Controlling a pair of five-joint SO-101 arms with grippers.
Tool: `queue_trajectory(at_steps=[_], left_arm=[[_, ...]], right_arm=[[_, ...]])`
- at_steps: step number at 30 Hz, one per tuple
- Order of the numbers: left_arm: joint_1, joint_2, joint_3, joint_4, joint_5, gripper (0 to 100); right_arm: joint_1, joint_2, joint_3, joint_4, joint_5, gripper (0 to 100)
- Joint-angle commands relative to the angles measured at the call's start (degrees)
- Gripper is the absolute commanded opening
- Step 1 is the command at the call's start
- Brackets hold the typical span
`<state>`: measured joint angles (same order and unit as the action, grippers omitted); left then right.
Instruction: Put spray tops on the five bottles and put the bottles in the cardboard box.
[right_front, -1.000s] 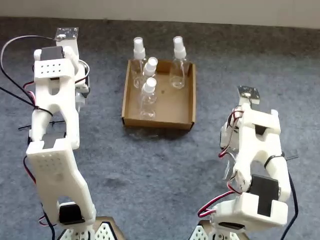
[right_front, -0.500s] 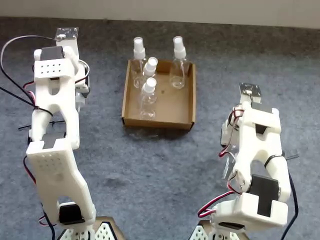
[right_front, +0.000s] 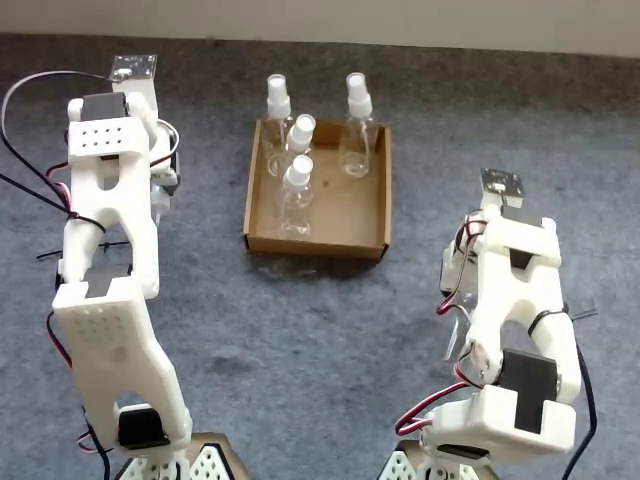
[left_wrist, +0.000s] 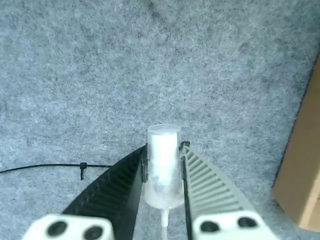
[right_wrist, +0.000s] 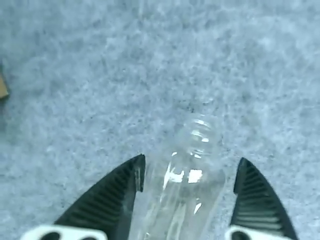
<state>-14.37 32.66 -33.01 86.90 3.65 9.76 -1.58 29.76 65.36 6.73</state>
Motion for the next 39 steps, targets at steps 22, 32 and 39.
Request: queue_trajectory(at_steps=[22,32,39], left_arm=[[-0.5,-21.0,-13.0,9.7,-0.2,0],[7.8,-40.0,-12.7,12.9,0.0,0],[15.8,-56.2,-6.5,13.2,0.0,0]], right_arm=[[0.6,-22.5,-1.6,-3.0,4.7,0.5],[-14.0,-52.3,7.3,-3.1,4.2,0.5],[-34.2,-68.5,15.2,-3.6,4.1,0.5]])
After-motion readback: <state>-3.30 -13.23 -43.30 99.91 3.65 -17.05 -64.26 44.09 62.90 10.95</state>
